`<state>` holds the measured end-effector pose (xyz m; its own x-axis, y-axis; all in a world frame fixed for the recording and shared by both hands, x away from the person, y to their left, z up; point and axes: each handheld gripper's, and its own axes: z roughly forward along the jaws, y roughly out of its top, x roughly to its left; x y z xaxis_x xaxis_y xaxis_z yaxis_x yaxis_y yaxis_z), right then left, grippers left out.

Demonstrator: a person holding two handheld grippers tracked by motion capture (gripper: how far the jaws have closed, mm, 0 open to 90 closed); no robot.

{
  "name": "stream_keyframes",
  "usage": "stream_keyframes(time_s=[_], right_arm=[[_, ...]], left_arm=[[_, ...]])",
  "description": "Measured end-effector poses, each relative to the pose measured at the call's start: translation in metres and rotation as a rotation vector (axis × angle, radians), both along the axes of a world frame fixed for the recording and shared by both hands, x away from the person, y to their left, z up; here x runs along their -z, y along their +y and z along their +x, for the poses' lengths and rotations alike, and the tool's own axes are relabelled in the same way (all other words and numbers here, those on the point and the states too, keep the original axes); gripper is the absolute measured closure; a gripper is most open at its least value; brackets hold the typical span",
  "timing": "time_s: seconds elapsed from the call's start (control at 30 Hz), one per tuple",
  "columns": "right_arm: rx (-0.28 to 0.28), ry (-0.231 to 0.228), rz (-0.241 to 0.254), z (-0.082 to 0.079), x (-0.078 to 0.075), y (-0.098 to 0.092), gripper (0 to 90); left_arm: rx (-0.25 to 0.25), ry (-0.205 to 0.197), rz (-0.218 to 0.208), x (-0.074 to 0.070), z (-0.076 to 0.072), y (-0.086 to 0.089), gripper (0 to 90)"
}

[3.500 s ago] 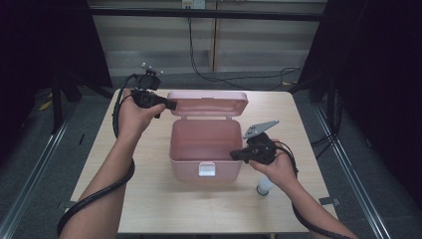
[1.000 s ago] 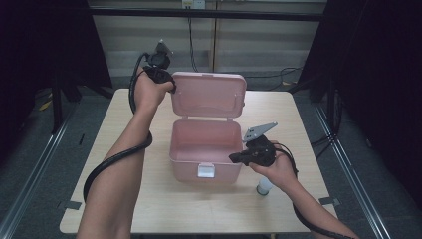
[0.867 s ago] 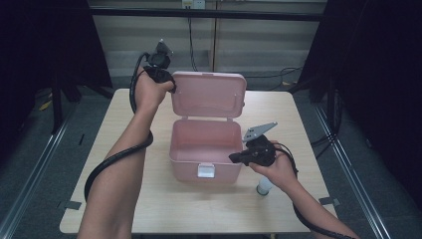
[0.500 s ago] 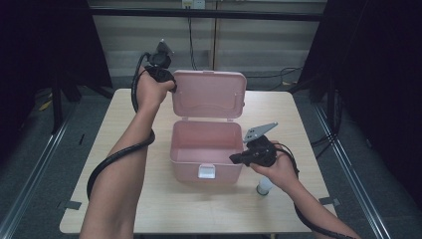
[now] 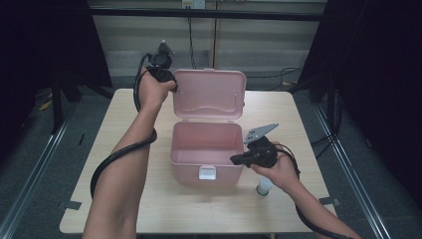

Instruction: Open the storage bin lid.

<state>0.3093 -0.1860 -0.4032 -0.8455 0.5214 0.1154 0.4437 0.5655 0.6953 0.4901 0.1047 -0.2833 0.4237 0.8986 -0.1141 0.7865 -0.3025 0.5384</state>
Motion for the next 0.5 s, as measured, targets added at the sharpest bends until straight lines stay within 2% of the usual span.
stream_keyframes(time_s=[0.23,0.37,0.5], right_arm=[[-0.001,0.001,-0.004,-0.003,0.000,0.000,90.0],[0.001,0.001,-0.003,-0.003,0.000,0.000,90.0],[0.002,0.000,0.001,-0.003,0.000,-0.001,90.0]], left_arm=[[0.001,-0.007,0.005,0.004,0.005,-0.002,86.1],[-0.012,-0.001,-0.012,0.008,0.009,-0.003,86.2],[-0.010,0.002,-0.008,0.010,0.013,-0.003,86.1]])
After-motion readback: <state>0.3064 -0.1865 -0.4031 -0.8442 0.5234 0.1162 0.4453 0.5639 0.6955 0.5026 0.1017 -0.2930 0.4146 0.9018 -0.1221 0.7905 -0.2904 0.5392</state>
